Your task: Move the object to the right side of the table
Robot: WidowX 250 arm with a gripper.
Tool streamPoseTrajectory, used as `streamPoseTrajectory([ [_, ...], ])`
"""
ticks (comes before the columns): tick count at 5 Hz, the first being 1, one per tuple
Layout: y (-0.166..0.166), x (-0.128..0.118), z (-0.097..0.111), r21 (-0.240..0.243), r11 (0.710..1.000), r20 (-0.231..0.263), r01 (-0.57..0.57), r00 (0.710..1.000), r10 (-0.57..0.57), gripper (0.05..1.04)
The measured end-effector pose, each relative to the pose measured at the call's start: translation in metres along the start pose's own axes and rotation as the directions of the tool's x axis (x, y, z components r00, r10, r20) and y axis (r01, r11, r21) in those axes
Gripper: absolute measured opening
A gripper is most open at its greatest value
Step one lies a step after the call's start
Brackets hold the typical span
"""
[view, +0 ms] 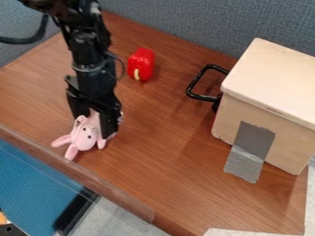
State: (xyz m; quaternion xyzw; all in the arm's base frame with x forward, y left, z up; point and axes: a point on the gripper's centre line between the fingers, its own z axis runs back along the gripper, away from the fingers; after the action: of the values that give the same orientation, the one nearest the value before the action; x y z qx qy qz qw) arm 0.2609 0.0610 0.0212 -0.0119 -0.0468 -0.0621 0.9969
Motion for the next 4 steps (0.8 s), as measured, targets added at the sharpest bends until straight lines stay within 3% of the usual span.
streamPoseTrajectory([
  [1,-0.007,-0.004,-0.01,0.016,1.0,-0.031,0.025,0.999,-0.025,0.944],
  [2,-0.005,-0.005,-0.009,0.036,0.999,-0.04,0.007,0.999,-0.005,0.661],
  [3,-0.004,-0.002,0.005,0.047,0.999,-0.015,-0.014,1.0,0.014,0.437],
  [4,-0.014,0.016,0.029,0.055,0.998,0.045,-0.013,0.999,0.011,0.35],
])
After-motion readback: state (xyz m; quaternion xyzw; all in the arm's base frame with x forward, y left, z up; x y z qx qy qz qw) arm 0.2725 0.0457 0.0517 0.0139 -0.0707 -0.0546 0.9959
